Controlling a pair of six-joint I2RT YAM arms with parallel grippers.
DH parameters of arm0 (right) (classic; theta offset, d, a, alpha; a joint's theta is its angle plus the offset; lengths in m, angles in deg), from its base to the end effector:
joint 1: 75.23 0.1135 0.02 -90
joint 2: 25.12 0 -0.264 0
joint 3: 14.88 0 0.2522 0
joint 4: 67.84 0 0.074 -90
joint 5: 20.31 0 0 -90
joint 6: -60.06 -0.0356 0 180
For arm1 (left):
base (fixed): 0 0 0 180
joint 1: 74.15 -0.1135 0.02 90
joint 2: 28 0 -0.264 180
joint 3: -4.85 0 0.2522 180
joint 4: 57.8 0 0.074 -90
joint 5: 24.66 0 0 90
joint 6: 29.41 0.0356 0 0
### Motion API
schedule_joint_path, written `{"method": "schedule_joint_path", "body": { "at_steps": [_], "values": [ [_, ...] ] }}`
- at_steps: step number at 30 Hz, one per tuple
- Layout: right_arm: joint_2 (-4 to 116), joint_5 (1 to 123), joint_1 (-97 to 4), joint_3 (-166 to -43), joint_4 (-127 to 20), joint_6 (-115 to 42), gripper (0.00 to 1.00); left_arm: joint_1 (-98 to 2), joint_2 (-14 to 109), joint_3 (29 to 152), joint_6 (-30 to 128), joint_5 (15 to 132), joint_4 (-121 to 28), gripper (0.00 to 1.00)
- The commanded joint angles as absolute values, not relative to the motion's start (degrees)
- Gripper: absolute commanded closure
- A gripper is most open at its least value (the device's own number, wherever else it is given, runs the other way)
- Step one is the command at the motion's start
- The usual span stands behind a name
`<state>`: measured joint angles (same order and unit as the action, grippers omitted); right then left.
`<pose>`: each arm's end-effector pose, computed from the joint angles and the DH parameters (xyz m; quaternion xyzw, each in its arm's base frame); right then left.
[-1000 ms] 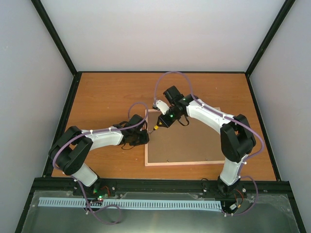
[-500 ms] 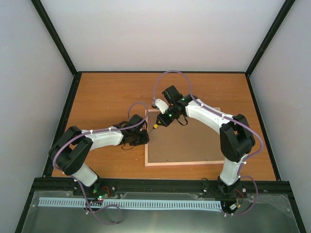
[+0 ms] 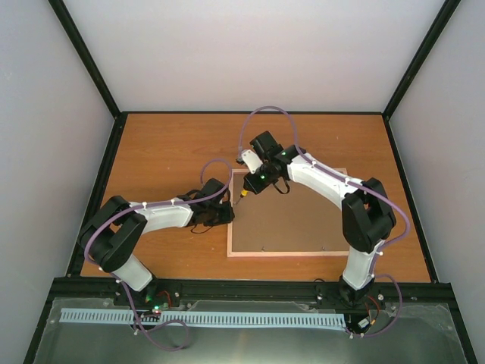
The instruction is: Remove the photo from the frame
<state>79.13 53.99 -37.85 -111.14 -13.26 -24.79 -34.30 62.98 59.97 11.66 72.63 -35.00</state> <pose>0.2998 0.2412 0.2382 -0.3792 0.8851 0.1927 0.1888 0.2165 -0.1866 0.1364 -0.0589 0.9592 -0.2323 0.1498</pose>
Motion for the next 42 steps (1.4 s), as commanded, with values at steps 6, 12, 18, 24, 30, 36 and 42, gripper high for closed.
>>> {"method": "schedule_joint_path", "body": {
  "at_steps": [6, 12, 18, 24, 30, 36, 42],
  "values": [
    [79.2, 56.0, -38.7, -112.9, -12.3, -21.4, 0.97, -33.8, 64.7, 58.3, 11.1, 75.2, -34.4, 0.99],
    [79.0, 46.2, -38.6, -110.9, -12.3, -19.1, 0.97, -33.8, 64.8, 58.8, 11.1, 74.9, -34.4, 0.99],
    [79.6, 48.5, -38.6, -110.6, -13.8, -19.9, 0.97, -33.8, 64.6, 58.4, 10.8, 74.9, -34.4, 0.99],
    [79.9, 52.6, -38.6, -110.1, -15.7, -21.0, 0.97, -33.8, 64.7, 58.5, 10.8, 75.0, -34.4, 0.99],
    [80.5, 51.7, -38.6, -109.3, -17.2, -21.9, 0.97, -33.9, 64.7, 58.6, 11.0, 75.0, -34.4, 0.99],
    [80.1, 52.2, -38.5, -108.5, -18.6, -22.8, 0.97, -33.8, 64.7, 58.6, 10.8, 75.1, -34.4, 0.99],
    [78.9, 56.6, -38.6, -107.6, -20.6, -24.6, 0.97, -33.9, 64.6, 58.6, 10.8, 75.1, -34.4, 0.99]
  ]
}}
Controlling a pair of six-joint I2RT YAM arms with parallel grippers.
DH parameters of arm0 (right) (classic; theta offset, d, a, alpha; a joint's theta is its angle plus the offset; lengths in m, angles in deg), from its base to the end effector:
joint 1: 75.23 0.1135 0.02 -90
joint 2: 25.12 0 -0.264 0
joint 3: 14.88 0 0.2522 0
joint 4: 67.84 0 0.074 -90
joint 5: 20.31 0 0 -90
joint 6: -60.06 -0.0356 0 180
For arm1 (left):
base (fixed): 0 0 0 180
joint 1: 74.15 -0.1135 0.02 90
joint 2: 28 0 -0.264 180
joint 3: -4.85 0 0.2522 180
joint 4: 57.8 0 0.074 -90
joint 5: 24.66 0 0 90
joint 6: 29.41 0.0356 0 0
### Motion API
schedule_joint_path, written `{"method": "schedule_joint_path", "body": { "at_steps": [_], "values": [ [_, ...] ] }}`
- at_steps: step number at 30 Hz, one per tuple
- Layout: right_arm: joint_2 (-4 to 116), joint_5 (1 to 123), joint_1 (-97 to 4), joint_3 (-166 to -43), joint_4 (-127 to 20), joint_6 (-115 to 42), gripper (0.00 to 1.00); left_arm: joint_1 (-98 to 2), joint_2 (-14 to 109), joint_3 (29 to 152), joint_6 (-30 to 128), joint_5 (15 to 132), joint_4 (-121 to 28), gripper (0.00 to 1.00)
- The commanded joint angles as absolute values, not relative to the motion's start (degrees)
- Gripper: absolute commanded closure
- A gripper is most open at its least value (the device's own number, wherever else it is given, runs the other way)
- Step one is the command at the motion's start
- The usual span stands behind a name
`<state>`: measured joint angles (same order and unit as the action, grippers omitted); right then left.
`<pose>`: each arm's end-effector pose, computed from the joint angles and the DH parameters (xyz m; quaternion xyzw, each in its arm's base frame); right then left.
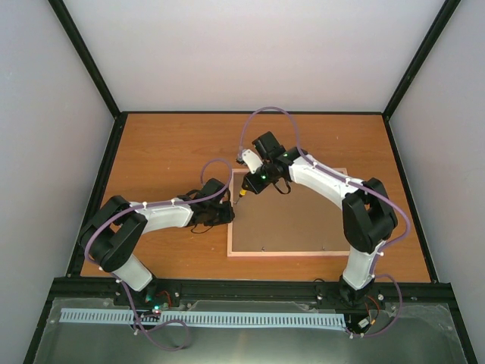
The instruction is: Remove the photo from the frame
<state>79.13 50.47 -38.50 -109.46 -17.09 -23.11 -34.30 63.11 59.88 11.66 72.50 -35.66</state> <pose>0.3029 0.2407 0.2334 -0.3933 0.8694 0.2209 0.2015 0.2171 -0.1870 0.1360 -0.0589 0.9583 -0.2341 0.1533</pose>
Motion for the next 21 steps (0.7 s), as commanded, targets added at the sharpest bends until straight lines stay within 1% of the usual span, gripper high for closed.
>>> {"method": "schedule_joint_path", "body": {
  "at_steps": [1, 7, 11, 16, 21],
  "values": [
    [78.7, 56.5, -38.6, -107.5, -20.9, -24.8, 0.97, -33.8, 64.6, 58.6, 10.8, 75.1, -34.4, 0.99],
    [77.7, 57.6, -38.6, -106.9, -22.6, -26.0, 0.97, -33.8, 64.6, 58.6, 11.0, 75.1, -34.4, 0.99],
    [77.5, 55.8, -38.6, -106.9, -23.3, -26.2, 0.97, -33.8, 64.5, 58.7, 10.9, 75.2, -34.4, 0.99],
    [79.5, 61.3, -38.6, -109.2, -19.5, -25.9, 0.97, -33.8, 64.3, 58.8, 11.0, 74.9, -34.3, 0.99],
    [76.2, 64.0, -38.7, -107.2, -17.3, -23.7, 0.97, -33.8, 64.3, 59.1, 11.2, 74.4, -33.9, 0.99]
  ]
}}
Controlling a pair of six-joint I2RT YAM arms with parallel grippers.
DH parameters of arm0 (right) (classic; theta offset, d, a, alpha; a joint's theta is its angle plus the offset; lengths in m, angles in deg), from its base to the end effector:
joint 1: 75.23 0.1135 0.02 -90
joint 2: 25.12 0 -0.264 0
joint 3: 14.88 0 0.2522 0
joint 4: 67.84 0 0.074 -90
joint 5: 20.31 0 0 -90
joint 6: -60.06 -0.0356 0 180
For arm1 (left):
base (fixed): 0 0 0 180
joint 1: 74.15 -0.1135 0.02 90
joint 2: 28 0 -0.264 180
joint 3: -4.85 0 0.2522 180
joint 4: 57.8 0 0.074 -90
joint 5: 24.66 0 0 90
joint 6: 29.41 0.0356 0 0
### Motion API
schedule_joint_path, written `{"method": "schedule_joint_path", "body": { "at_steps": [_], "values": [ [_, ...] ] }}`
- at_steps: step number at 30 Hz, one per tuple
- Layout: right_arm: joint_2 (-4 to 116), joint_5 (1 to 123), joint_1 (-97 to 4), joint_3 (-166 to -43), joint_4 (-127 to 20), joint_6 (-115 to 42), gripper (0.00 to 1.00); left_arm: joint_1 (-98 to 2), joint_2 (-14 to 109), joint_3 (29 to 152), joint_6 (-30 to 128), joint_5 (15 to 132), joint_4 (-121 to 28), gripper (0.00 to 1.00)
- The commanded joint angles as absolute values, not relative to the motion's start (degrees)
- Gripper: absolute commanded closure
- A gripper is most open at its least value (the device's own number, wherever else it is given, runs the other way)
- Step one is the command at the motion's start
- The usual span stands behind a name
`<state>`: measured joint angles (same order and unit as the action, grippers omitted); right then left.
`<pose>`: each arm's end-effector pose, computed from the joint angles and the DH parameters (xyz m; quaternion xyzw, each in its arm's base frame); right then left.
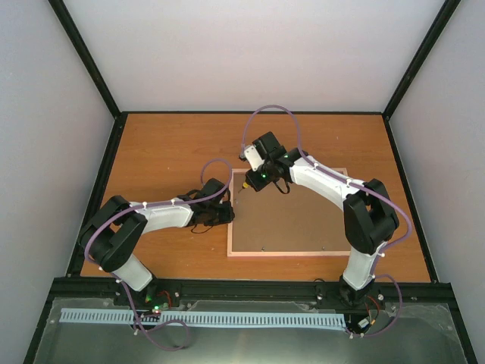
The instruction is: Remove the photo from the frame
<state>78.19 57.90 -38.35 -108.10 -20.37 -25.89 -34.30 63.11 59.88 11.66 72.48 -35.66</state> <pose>0.3056 0.2384 0.2344 -0.3608 0.8848 0.1731 0.2387 0.2171 -0.1870 0.1360 -0.0590 0.9583 -0.2340 0.1534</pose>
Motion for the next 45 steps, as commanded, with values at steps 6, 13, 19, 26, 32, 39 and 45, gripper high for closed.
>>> {"method": "schedule_joint_path", "body": {
  "at_steps": [6, 13, 19, 26, 32, 39, 45],
  "values": [
    [70.9, 61.1, -38.8, -104.9, -14.9, -21.6, 0.97, -33.9, 65.4, 61.1, 13.0, 73.6, -32.7, 0.99],
    [65.3, 58.5, -39.0, -100.8, -14.7, -17.8, 0.97, -34.3, 66.1, 65.3, 18.0, 69.3, -28.5, 0.99],
    [61.1, 55.6, -40.6, -97.9, -13.3, -15.3, 0.97, -38.6, 68.2, 68.9, 23.8, 68.1, -24.8, 0.99],
    [56.8, 56.2, -42.8, -94.8, -13.9, -13.6, 0.97, -43.1, 70.4, 75.7, 31.4, 65.0, -20.8, 0.68],
    [55.4, 55.4, -48.6, -94.8, -13.4, -11.7, 0.97, -43.1, 69.4, 81.0, 28.0, 59.7, -11.8, 0.49],
    [60.3, 57.4, -65.0, -100.5, -15.3, -5.0, 0.97, -34.1, 57.9, 75.4, 22.4, 65.1, -9.0, 0.5],
    [70.1, 57.8, -75.9, -109.8, -17.0, -2.0, 0.97, -24.5, 55.3, 72.5, 20.8, 79.7, -11.1, 0.48]
  ]
}}
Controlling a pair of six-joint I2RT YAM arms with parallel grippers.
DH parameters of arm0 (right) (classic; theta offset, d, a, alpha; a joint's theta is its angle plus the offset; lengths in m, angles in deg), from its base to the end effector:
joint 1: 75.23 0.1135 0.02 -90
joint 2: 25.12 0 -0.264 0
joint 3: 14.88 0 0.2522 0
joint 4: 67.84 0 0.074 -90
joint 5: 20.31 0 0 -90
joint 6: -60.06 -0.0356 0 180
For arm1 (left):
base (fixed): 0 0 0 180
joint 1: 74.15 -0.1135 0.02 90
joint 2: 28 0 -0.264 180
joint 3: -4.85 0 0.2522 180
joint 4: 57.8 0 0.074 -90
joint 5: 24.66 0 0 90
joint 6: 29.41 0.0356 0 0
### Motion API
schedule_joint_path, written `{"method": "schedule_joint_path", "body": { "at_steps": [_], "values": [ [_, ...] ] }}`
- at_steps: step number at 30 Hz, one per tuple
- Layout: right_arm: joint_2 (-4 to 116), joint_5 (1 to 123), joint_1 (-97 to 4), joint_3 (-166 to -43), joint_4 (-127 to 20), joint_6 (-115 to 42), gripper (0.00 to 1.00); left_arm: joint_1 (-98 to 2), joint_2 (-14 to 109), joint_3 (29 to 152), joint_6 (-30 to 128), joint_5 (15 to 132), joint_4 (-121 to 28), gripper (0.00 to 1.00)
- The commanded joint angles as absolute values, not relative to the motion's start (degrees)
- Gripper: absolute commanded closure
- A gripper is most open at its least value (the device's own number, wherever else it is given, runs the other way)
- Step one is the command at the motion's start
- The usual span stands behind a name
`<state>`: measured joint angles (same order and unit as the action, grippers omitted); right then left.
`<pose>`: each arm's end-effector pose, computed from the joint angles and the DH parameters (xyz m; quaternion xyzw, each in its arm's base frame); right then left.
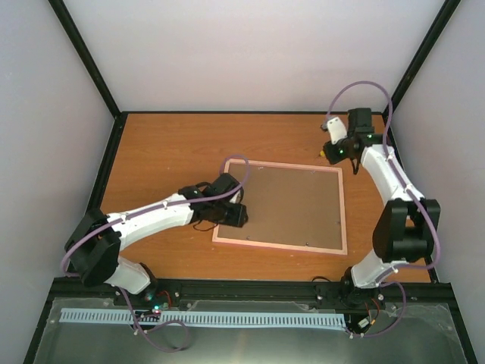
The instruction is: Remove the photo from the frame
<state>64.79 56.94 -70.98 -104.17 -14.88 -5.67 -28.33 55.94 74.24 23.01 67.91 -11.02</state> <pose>0.3348 0.0328 0.2873 -0.2662 0.9064 0.0499 0.3242 0.2001 -0.2082 0.2165 0.0751 0.9657 -0.1809 0.1704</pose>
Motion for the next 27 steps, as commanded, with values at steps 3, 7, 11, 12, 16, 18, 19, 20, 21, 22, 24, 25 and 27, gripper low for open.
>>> {"method": "schedule_joint_path", "body": {
  "at_steps": [3, 7, 11, 12, 16, 18, 19, 20, 21, 22, 24, 25, 27],
  "values": [
    [75.9, 59.3, -79.0, -114.1, -17.0, 0.5, 0.97, -21.2, 56.9, 71.2, 20.4, 86.6, -11.3, 0.48],
    [80.0, 60.4, -81.7, -116.1, -17.1, 3.3, 0.97, -19.0, 59.0, 69.3, 22.3, 95.0, -14.8, 0.49],
    [81.6, 60.1, -83.1, -115.4, -16.9, 6.0, 0.97, -18.9, 60.2, 67.9, 22.4, 98.6, -17.8, 0.48],
    [81.7, 59.6, -83.3, -114.9, -16.9, 6.9, 0.97, -18.8, 60.9, 68.1, 22.7, 99.0, -17.6, 0.48],
    [81.7, 57.5, -83.5, -112.5, -16.0, 9.2, 0.97, -19.0, 65.1, 68.8, 22.9, 96.5, -15.4, 0.47],
    [81.4, 56.2, -83.5, -111.6, -15.1, 10.1, 0.97, -19.5, 66.3, 69.4, 21.8, 93.1, -14.2, 0.44],
    [81.3, 55.8, -83.5, -111.0, -14.8, 10.7, 0.97, -19.9, 66.7, 69.7, 21.4, 92.1, -14.1, 0.44],
    [81.1, 55.6, -83.4, -110.5, -14.4, 11.2, 0.97, -20.5, 67.0, 69.9, 20.8, 90.8, -13.9, 0.44],
    [80.9, 55.6, -83.4, -110.0, -14.1, 11.8, 0.97, -21.1, 67.0, 69.8, 20.3, 89.9, -13.9, 0.44],
    [80.4, 55.9, -83.5, -109.5, -13.9, 12.2, 0.97, -22.2, 66.9, 69.6, 19.8, 89.4, -14.3, 0.44],
    [79.4, 56.9, -83.5, -108.1, -13.8, 12.6, 0.97, -23.9, 66.3, 69.2, 19.2, 88.3, -15.3, 0.43],
    [78.8, 57.2, -83.4, -107.3, -13.7, 12.9, 0.97, -25.5, 65.9, 68.9, 18.7, 87.9, -15.9, 0.43],
    [76.9, 57.1, -83.5, -105.2, -13.2, 13.5, 0.97, -28.3, 65.2, 68.4, 18.0, 87.0, -16.7, 0.43]
  ]
}}
